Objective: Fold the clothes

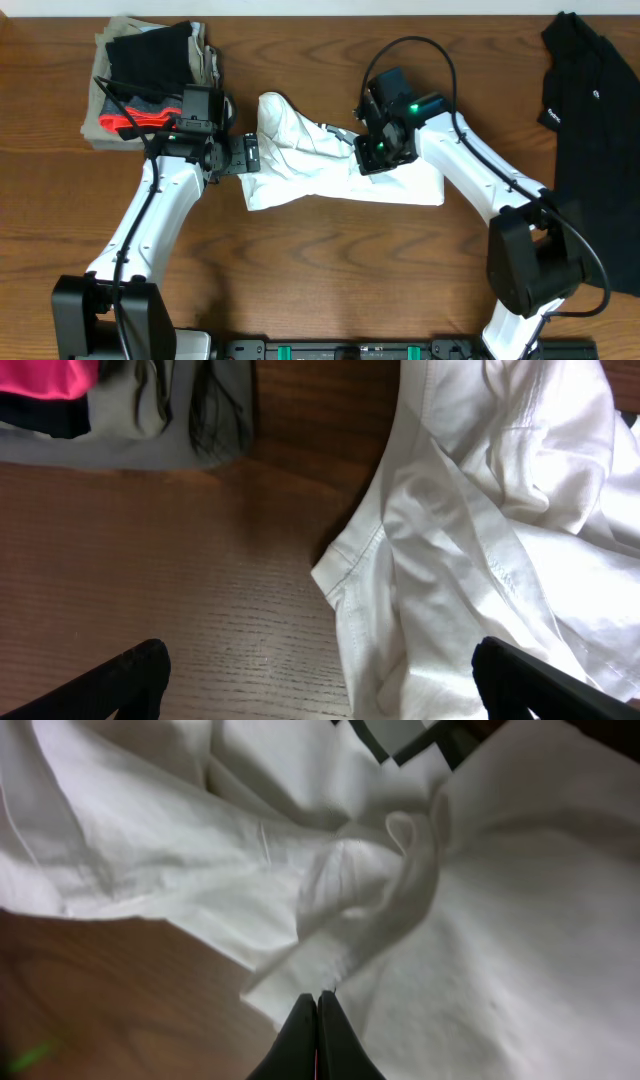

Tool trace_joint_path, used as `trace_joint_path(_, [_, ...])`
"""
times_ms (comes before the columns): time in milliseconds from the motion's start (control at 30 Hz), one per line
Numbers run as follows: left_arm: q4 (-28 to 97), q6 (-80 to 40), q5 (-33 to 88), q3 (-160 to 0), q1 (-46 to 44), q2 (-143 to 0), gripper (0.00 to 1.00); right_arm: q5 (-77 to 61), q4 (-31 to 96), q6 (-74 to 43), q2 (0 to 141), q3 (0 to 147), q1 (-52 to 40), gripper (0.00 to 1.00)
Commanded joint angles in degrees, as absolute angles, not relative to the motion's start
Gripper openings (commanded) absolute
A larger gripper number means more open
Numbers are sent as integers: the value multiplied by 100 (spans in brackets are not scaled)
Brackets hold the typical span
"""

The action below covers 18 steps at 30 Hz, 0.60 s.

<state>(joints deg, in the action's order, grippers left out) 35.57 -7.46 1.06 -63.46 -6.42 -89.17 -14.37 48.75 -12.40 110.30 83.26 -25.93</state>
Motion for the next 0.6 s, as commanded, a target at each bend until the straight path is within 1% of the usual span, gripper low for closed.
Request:
trace_joint_path(0, [3555,-707,36,-6399,-607,-8986,98,-1350,4722,-1372,11271,8226,-2764,1])
trace_joint_path(200, [3557,-707,34,-6399,-607,-8986,98,-1380,4692,-1361,11681,8226,-2939,1])
trace_joint_path(433, [3548,-707,34,-6399,-604,-8986,98,-1557,4624,-851,11725,8300,-3079,1])
trace_joint_path(567, [3540,-707,34,-6399,-607,-8986,98,-1935,4650,-607,11712,8473,-3052,1])
